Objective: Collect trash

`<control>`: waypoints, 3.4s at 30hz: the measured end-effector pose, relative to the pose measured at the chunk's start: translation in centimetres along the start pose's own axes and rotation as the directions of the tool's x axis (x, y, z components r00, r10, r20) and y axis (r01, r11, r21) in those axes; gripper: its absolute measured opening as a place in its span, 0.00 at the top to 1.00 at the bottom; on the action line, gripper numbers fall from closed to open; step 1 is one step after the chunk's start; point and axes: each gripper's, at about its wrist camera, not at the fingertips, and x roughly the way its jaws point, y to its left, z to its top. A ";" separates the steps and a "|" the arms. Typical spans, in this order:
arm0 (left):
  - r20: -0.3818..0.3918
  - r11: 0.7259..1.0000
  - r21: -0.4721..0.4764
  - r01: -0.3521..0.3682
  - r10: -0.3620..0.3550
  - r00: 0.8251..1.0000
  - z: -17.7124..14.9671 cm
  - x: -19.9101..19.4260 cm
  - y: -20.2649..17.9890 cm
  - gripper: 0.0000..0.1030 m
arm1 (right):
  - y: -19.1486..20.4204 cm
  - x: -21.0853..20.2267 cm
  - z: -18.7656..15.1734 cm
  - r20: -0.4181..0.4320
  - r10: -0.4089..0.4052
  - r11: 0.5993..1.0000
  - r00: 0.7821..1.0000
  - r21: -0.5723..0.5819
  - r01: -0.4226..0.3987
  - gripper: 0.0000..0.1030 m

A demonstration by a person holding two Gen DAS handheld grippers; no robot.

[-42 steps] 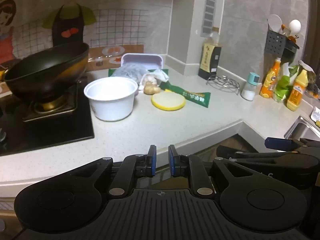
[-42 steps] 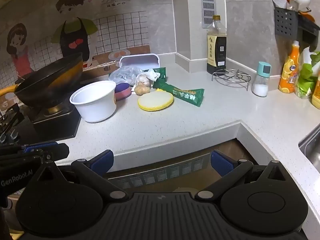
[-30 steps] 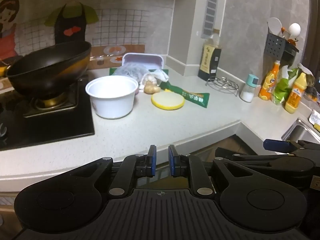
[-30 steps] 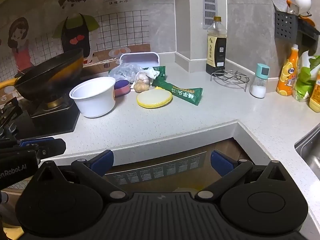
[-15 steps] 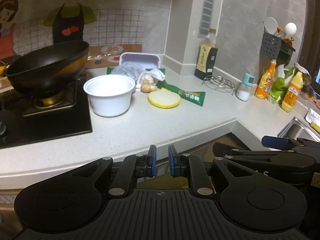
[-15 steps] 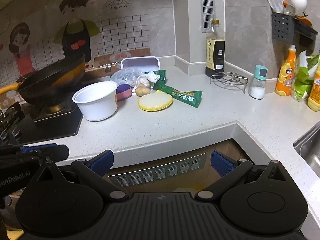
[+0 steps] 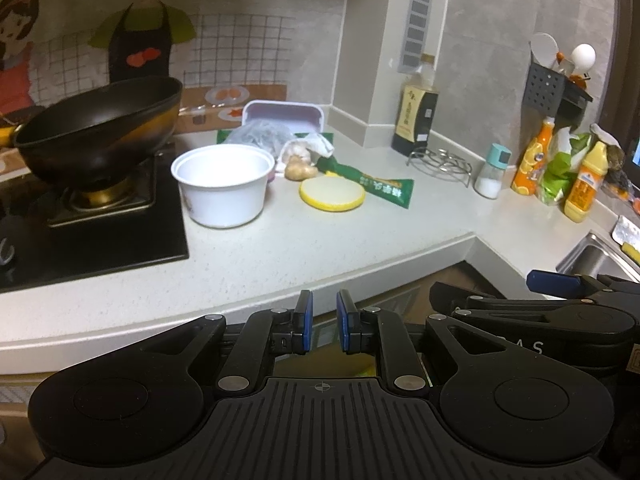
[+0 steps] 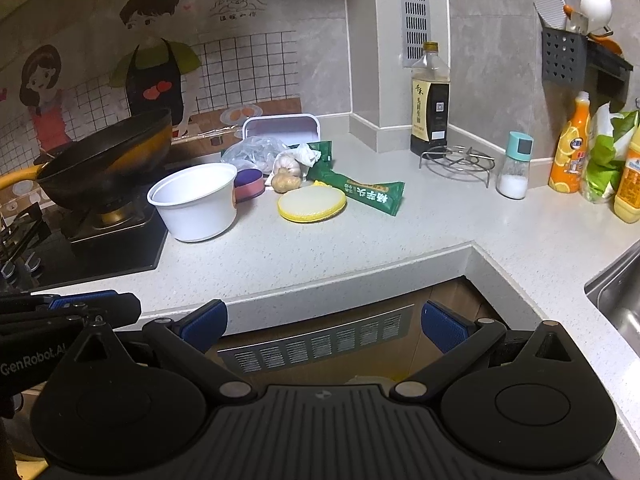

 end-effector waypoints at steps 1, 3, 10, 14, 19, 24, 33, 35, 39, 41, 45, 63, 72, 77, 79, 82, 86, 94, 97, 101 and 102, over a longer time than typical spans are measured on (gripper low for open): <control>-0.002 1.000 -0.002 0.000 0.000 1.000 0.0 0.0 0.1 0.84 | 0.1 0.0 0.0 -0.001 0.000 1.000 1.000 0.000 0.000 0.00; -0.003 1.000 -0.004 0.001 -0.001 1.000 0.0 0.0 0.1 0.84 | 0.1 0.0 0.0 -0.002 0.000 1.000 1.000 -0.001 0.000 0.00; -0.004 1.000 -0.005 0.000 0.000 1.000 -0.1 0.0 0.3 0.84 | 0.3 0.2 0.2 0.004 0.004 1.000 1.000 -0.007 -0.004 0.00; -0.010 1.000 -0.013 -0.001 0.001 1.000 -0.1 0.0 0.7 0.84 | 0.5 0.3 0.0 0.005 0.007 1.000 1.000 -0.009 -0.007 0.00; -0.020 1.000 -0.021 0.000 -0.001 1.000 -0.1 0.1 1.1 0.84 | 0.8 0.4 0.0 0.001 0.005 1.000 1.000 -0.010 -0.005 0.00; -0.024 1.000 -0.025 -0.002 0.001 1.000 0.1 0.3 1.0 0.84 | 1.1 0.6 0.1 -0.005 0.005 1.000 1.000 -0.015 -0.005 0.00; -0.039 0.999 -0.038 0.001 -0.003 0.999 0.2 0.8 1.5 0.84 | 1.4 1.0 0.1 -0.015 -0.003 1.000 1.000 -0.020 0.003 0.00; -0.045 0.999 -0.039 0.004 -0.006 0.999 0.2 1.1 1.5 0.84 | 1.5 1.2 0.1 -0.020 -0.009 1.000 1.000 -0.021 0.008 0.00; -0.065 0.999 -0.048 0.011 -0.014 0.998 0.3 1.9 1.9 0.84 | 1.4 1.8 0.2 -0.032 -0.021 1.000 0.999 -0.022 0.020 0.00; -0.069 0.999 -0.052 0.015 -0.018 0.997 0.4 2.2 2.1 0.84 | 1.5 2.0 0.3 -0.033 -0.025 0.999 0.999 -0.023 0.024 0.00; -0.083 0.998 -0.058 0.018 -0.023 0.996 0.5 2.8 2.5 0.84 | 1.6 2.5 0.7 -0.039 -0.029 0.999 0.999 -0.031 0.028 0.00; -0.173 0.943 -0.245 0.224 -0.269 0.947 1.2 9.3 8.0 0.83 | 0.0 10.6 3.5 -0.059 -0.024 1.000 0.998 0.008 0.024 0.00; 0.010 0.915 -0.392 0.093 -0.097 0.995 5.7 11.9 14.8 0.83 | 2.7 16.9 5.5 -0.160 0.021 0.999 0.987 -0.033 -0.026 0.00; 0.050 0.870 -0.487 0.075 -0.058 0.997 8.7 15.3 18.4 0.83 | 3.8 18.0 7.4 -0.118 -0.020 0.995 0.993 -0.098 0.009 0.00; 0.057 0.861 -0.505 0.066 -0.043 0.997 9.6 16.4 19.1 0.83 | 4.0 18.4 8.0 -0.105 -0.039 0.993 0.994 -0.114 0.027 0.00; 0.035 0.877 -0.481 -0.001 0.020 0.999 10.6 17.8 19.7 0.83 | 3.8 19.3 8.4 -0.116 -0.045 0.994 0.992 -0.109 0.032 0.00; -0.036 0.907 -0.416 -0.059 0.049 0.998 10.8 19.9 19.2 0.83 | 4.1 20.8 8.8 -0.126 -0.063 0.992 0.990 -0.115 0.048 0.00; -0.003 0.921 -0.388 0.039 -0.044 0.999 9.8 21.1 19.3 0.79 | 4.8 25.3 12.4 -0.106 -0.096 0.986 0.990 -0.149 0.080 0.00; 0.000 0.911 -0.398 0.106 -0.115 0.993 9.3 20.9 19.9 0.83 | 4.3 28.1 14.8 -0.096 -0.081 0.991 0.992 -0.112 0.070 0.00; -0.008 0.909 -0.398 0.124 -0.138 0.990 8.9 20.5 20.4 0.85 | 3.4 32.7 16.9 -0.159 -0.009 0.999 0.987 -0.032 0.004 0.00; -0.008 0.908 -0.399 0.128 -0.143 0.990 8.8 20.3 20.6 0.85 | 3.4 33.6 17.0 -0.171 -0.005 1.000 0.985 -0.022 0.002 0.00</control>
